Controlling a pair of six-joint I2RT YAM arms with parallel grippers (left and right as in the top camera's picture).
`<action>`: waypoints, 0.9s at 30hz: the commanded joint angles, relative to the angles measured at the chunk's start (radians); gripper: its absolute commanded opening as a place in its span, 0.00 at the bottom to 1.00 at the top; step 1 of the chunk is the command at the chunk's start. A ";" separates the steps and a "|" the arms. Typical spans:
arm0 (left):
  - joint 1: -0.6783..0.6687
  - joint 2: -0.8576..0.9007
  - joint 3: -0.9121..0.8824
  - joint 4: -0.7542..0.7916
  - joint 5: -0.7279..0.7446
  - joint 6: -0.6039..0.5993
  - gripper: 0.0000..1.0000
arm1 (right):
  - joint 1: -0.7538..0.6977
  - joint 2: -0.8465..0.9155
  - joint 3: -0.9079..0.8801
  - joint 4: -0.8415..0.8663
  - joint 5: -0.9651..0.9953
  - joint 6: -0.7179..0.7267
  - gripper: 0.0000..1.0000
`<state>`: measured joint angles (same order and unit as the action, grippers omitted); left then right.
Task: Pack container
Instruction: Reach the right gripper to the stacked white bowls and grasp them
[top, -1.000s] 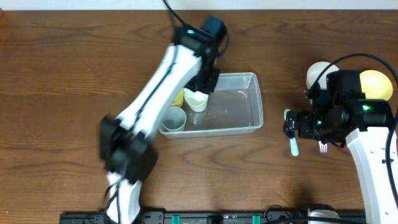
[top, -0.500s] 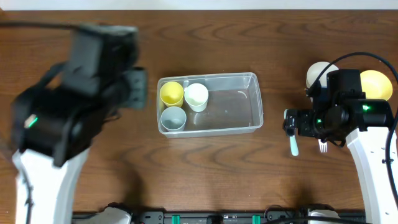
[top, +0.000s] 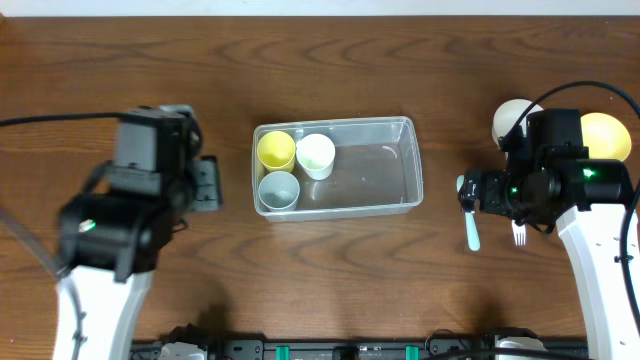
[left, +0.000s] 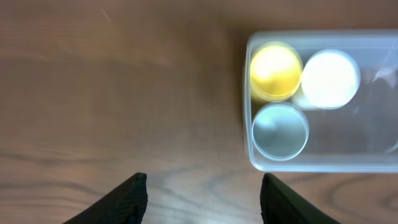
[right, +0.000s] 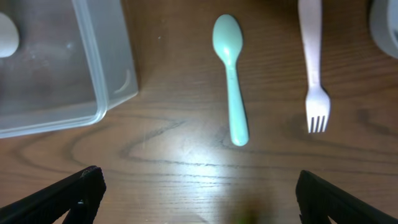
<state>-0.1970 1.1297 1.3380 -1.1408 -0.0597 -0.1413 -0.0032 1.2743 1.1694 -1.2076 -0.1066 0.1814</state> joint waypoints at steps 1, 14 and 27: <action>0.005 0.002 -0.146 0.053 0.080 -0.048 0.59 | 0.005 0.001 0.014 0.032 0.067 0.029 0.99; 0.028 -0.015 -0.262 0.101 0.101 -0.075 0.68 | -0.069 0.093 0.380 0.111 0.170 -0.066 0.96; 0.245 -0.015 -0.262 0.092 0.180 -0.074 0.75 | -0.141 0.556 0.733 -0.060 0.237 -0.285 0.99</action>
<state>0.0235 1.1236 1.0679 -1.0435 0.0994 -0.2108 -0.1402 1.7702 1.8942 -1.2655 0.1104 -0.0128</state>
